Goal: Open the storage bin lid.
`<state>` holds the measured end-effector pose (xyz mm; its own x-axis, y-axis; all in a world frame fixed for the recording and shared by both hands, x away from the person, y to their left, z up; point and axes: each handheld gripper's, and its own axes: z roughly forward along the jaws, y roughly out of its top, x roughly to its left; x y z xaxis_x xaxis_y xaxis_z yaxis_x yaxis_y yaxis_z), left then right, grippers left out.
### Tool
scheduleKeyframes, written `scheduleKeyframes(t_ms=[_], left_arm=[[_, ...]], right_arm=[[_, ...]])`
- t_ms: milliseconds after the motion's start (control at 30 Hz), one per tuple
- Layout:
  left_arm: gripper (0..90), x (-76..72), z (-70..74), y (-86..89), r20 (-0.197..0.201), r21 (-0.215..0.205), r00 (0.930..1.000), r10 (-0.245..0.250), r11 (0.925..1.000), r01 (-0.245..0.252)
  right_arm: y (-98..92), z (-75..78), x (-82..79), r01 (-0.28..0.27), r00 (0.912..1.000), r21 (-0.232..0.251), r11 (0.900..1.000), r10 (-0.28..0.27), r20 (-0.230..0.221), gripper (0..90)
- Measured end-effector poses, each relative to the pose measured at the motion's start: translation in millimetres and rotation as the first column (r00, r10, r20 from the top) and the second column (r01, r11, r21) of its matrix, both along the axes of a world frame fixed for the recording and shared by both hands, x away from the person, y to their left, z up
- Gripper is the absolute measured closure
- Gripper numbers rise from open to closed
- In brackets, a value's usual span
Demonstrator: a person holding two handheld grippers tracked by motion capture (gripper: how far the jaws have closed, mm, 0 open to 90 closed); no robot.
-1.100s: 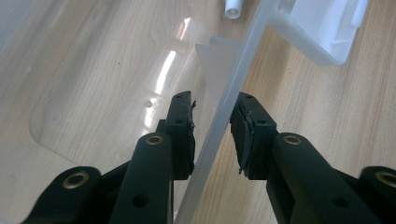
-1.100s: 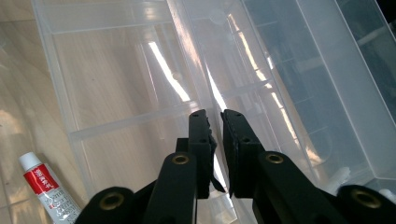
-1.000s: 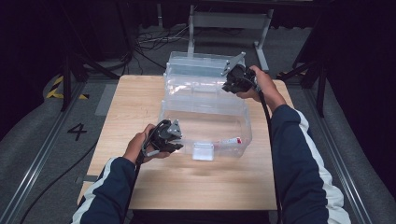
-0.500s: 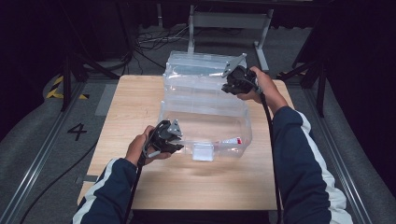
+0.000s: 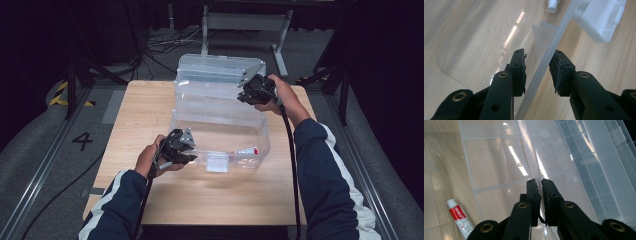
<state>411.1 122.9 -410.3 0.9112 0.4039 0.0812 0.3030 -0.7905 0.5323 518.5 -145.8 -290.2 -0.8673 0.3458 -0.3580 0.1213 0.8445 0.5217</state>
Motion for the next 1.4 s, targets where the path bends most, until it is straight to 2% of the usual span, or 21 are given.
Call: scheduleKeyframes(t_ms=[667,967,1200,1367,1400], left_arm=[[63.6,-1.6,-1.3,-1.6,0.027,0.005,0.9996,0.009,0.9999,-0.01],[63.1,-1.6,-1.6,-1.8,0.036,0.006,0.9994,0.002,1.0,-0.002],[62.6,-2.5,-1.9,-1.8,0.041,0.006,0.9991,0.006,1.0,-0.007],[64.8,-2.7,-1.5,0.1,0.022,-0.023,0.9998,-0.001,0.9997,0.002],[65.2,-2.7,-1.5,0.1,0.022,-0.023,0.9998,-0.001,0.9997,0.002]], right_arm=[[-2.1,0.6,-23.3,-0.034,0.9994,0.014,0.999,0.034,0.01,85.2],[-6.2,-2.0,-33.0,-0.031,0.9995,0.05,0.998,0.031,0.002,84.0],[-6.6,-5.1,-44.8,-0.032,0.9991,0.052,0.998,0.031,0.027,82.3],[-15.3,-10.3,-49.7,-0.032,0.9994,0.126,0.992,0.03,0.016,81.5],[-15.3,-10.3,-49.7,-0.032,0.9994,0.126,0.992,0.03,0.016,81.5]])
